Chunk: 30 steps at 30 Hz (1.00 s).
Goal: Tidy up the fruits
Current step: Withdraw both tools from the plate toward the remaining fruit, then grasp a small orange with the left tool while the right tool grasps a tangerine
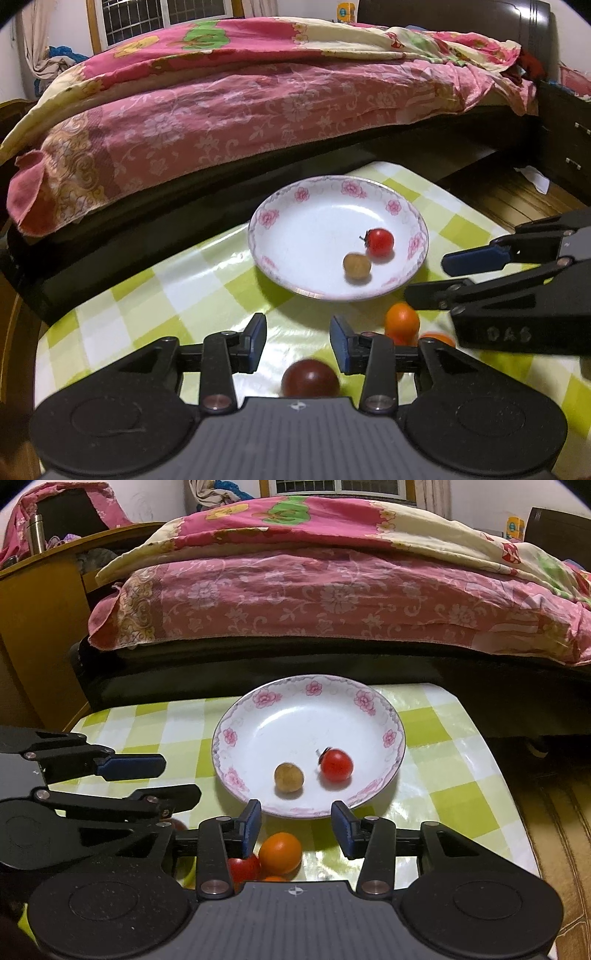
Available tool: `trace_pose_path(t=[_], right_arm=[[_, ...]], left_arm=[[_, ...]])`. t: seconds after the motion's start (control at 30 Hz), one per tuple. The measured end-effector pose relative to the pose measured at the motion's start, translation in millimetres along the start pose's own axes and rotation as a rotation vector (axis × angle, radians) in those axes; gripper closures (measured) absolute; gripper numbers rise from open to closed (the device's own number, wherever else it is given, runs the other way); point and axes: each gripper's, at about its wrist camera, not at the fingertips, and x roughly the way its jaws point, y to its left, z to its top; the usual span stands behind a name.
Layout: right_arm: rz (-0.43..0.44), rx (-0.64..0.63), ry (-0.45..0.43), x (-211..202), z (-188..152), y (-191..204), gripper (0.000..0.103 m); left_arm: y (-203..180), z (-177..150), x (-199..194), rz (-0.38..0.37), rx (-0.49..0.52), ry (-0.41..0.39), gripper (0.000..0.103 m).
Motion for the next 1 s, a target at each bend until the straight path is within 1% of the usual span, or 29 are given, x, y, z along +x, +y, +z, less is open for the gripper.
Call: trace_pose_path(t=[0.17,0.27,0.37,0.57,0.6,0.63,0.67,0.87,1.0], right_arm=[[0.013,-0.011,0.023,-4.8,-9.9,-0.8,0.062],[0.020,-0.020,0.042,-6.2,-16.2,-1.1,0.062],[0.031,-0.032,0.061,-8.3,-22.6,0.0,0.062],[0.016,-0.087,0.090,-7.0,-36.2,2.3,0.061],[0.023,-0.088,0.090,-6.6,-37.5,1.8,0.060],[0.030,-0.090,0.091,-6.3,-38.3,1.7,0.056],[0.035,-0.095,0.090,-6.1,-39.3,1.8,0.056],[0.063,-0.104,0.086,-5.0,-41.5,1.8,0.056],[0.081,-0.113,0.089,-3.5,-43.5,2.9,0.056]], left_arm=[[12.4,-17.6,-10.7,-0.021,-0.001,0.020,0.057],[17.8,-28.4,-17.1,-0.038,0.013,0.032,0.057],[21.1,-37.3,-19.7,-0.037,0.035,0.038,0.057],[27.8,-49.0,-13.9,-0.043,0.048,0.065,0.057],[27.9,-50.6,-12.5,-0.044,0.053,0.066,0.057],[27.6,-51.8,-10.9,-0.046,0.058,0.068,0.057],[27.1,-53.0,-8.6,-0.050,0.062,0.074,0.057],[24.4,-57.4,3.7,-0.062,0.081,0.096,0.057],[24.8,-58.1,7.3,-0.065,0.084,0.093,0.056]])
